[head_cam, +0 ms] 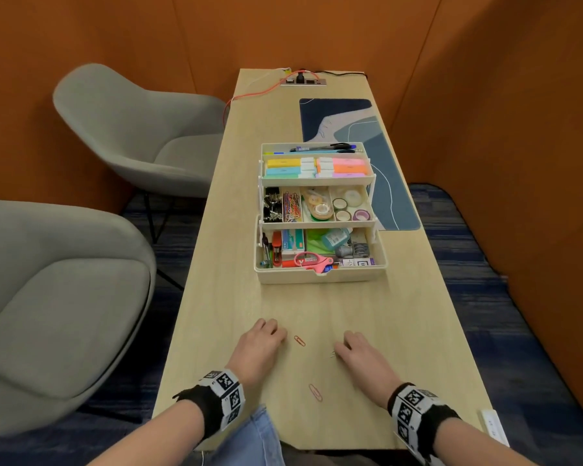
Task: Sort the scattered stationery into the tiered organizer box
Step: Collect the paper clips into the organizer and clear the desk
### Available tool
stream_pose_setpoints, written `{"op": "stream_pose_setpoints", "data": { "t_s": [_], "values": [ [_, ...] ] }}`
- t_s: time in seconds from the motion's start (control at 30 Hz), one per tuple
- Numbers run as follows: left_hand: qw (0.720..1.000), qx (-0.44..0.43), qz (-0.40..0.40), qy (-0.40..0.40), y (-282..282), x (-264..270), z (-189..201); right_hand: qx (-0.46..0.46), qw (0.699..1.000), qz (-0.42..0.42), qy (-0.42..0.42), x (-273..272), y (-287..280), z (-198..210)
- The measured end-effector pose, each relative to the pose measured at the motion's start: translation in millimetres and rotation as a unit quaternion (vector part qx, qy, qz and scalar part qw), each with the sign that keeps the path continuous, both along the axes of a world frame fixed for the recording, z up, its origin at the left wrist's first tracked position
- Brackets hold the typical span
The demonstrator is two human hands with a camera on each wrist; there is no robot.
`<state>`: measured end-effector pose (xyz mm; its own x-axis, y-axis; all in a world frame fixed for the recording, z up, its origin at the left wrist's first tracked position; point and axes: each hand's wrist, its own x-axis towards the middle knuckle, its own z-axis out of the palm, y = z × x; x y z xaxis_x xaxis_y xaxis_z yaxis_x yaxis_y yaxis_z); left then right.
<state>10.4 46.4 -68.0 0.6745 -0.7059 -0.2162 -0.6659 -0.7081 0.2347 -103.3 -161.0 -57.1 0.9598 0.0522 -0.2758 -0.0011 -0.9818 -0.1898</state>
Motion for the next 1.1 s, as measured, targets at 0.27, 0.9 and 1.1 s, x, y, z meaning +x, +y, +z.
{"op": "stream_pose_setpoints", "data": {
  "t_s": [0.27, 0.9, 1.1],
  "values": [
    [0.999, 0.032, 0.008, 0.003, -16, 10, 3, 0.111, 0.991, -0.071, -0.003, 28, -12, 1],
    [0.99, -0.02, -0.138, 0.008, -30, -4, 1, 0.17, 0.969, -0.177, -0.038, -12, -21, -12],
    [0.981, 0.02, -0.19, -0.02, -26, -5, 0, 0.044, 0.992, -0.121, 0.012, -3, -14, -14]
  ]
}}
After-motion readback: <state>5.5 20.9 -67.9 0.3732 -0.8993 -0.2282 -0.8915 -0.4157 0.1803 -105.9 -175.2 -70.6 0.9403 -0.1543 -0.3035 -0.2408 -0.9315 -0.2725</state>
